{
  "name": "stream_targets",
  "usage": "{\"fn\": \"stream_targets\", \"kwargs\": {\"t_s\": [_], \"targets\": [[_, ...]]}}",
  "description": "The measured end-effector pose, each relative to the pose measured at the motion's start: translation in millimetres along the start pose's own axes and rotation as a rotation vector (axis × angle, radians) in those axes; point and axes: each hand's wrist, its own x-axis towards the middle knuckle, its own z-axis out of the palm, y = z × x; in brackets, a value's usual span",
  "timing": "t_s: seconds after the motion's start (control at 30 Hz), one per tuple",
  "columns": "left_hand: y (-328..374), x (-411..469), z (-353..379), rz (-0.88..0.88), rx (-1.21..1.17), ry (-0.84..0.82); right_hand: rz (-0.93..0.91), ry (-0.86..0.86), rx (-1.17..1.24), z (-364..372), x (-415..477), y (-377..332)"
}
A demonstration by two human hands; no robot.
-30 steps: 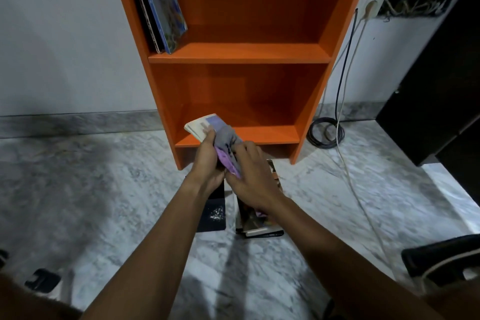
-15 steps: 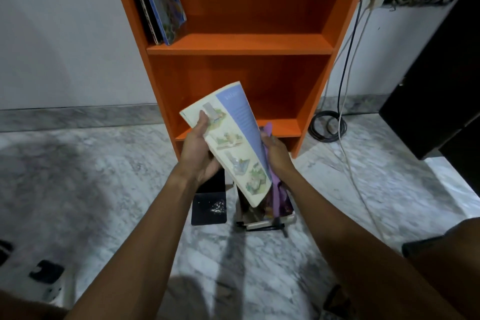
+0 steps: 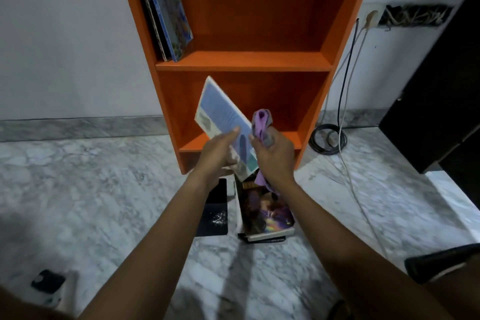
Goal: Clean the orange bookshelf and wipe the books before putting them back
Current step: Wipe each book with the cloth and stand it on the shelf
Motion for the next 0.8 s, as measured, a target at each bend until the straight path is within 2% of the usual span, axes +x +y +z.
{"fn": "stream_targets", "kwargs": {"t_s": [0.07,0.17,0.27,0.33,0.63,0.7,0.8], "targets": [[14.2,0.2,6.2,0.004,-0.209,-0.032,-0.144,-0.021,-0.126,6.5,-14.5,-8.0],[28.3,2.6,-8.5,-0.052,-0.290,0.073,-0.257,-0.163,-0.116,16.0,-30.1,-12.5],[35.8,-0.9,-20.5,-0.061,-0.343,0.079,-0.159,-0.308,-0.043,23.9,-31.1,-19.2],[45.0,-7.9,-19.8,0.000,-0.363,0.014,-0.086,-0.287,0.016,20.5,-18.9,-25.1],[132.3,-41.0,-57.3,0.181,-0.186,-0.249,0.367,-0.239,0.460,-19.7,81.3,-34.3],[149.4,-40.5,-70.7,0.202,-0.095,-0.244,0.363,-0.222,0.498,-24.8,96.9,-40.7],[158.6,-35.5,-85.3,0.205,0.224,-0.216,0.242,-0.103,0.501,-26.1,117.7,-59.5]]}}
